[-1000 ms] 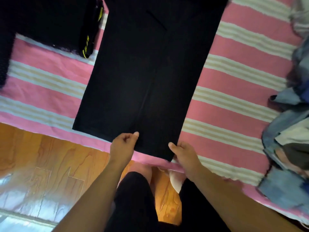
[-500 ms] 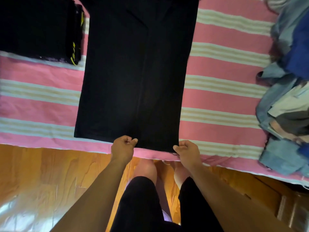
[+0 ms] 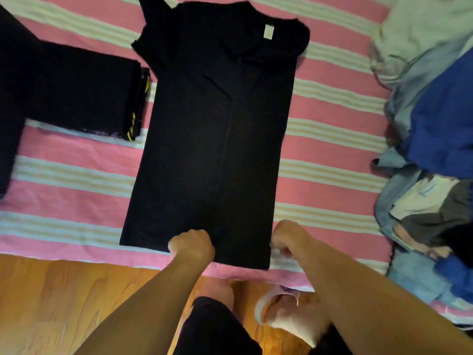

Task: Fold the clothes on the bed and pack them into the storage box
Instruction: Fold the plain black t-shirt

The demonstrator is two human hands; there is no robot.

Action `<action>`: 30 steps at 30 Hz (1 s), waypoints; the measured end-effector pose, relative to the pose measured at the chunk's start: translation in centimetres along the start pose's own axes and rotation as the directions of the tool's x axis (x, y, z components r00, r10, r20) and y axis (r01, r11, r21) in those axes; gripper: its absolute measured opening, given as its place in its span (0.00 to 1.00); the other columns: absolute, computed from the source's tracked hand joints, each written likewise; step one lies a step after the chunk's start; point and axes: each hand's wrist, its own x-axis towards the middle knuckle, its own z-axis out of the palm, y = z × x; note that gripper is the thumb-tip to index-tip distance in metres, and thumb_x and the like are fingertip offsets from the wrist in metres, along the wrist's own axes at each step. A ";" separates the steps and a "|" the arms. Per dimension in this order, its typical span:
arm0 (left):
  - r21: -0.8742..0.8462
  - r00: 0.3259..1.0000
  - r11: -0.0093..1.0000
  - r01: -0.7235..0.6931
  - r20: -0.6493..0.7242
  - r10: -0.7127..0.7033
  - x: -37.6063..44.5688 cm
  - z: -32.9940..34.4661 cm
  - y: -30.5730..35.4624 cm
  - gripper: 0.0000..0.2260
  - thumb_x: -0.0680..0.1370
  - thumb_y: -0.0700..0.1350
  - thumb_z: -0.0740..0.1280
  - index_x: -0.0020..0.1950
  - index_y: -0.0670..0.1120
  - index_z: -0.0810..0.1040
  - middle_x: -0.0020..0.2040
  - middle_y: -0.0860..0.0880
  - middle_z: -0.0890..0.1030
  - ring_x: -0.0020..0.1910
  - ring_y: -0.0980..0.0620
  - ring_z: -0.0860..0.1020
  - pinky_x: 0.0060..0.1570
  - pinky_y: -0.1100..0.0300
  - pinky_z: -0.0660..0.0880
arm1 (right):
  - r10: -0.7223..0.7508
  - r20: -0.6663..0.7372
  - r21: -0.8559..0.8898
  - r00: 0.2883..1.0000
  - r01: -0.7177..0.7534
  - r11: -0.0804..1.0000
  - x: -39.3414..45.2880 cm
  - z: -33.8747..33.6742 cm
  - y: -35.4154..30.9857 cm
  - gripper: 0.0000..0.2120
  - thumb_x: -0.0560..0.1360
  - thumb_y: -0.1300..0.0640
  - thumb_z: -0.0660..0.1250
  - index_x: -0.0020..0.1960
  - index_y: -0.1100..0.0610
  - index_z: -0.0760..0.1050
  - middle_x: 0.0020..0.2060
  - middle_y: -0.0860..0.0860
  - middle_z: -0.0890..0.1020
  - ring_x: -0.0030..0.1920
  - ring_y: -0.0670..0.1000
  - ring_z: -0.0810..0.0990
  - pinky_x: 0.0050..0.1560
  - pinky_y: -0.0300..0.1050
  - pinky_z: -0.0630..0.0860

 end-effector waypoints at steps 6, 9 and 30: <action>-0.344 0.971 0.922 -0.175 -0.215 0.104 2.8 -7.5 0.0 0.12 0.83 0.53 0.59 0.58 0.48 0.76 0.57 0.45 0.80 0.52 0.43 0.79 0.46 0.53 0.72 | -0.158 -0.511 0.084 0.845 0.231 0.969 1.3 -17.8 -0.5 0.08 0.79 0.61 0.62 0.55 0.61 0.78 0.51 0.58 0.82 0.52 0.60 0.81 0.48 0.46 0.75; -0.558 0.954 0.796 -0.236 -0.287 0.082 4.1 -9.1 0.0 0.11 0.82 0.51 0.60 0.61 0.50 0.76 0.55 0.48 0.80 0.48 0.48 0.77 0.48 0.53 0.75 | -0.228 -0.607 0.069 0.761 0.336 0.940 1.0 -23.7 -0.9 0.08 0.79 0.62 0.62 0.54 0.60 0.79 0.50 0.58 0.82 0.51 0.60 0.81 0.52 0.50 0.78; 0.242 0.503 0.937 -0.250 -0.794 0.340 24.0 -37.8 11.2 0.14 0.80 0.50 0.62 0.64 0.49 0.76 0.59 0.46 0.80 0.60 0.44 0.78 0.72 0.46 0.66 | -0.850 -0.485 -0.680 0.207 0.523 0.515 20.7 -46.6 -2.3 0.19 0.73 0.61 0.69 0.63 0.52 0.76 0.54 0.51 0.82 0.52 0.59 0.78 0.59 0.51 0.71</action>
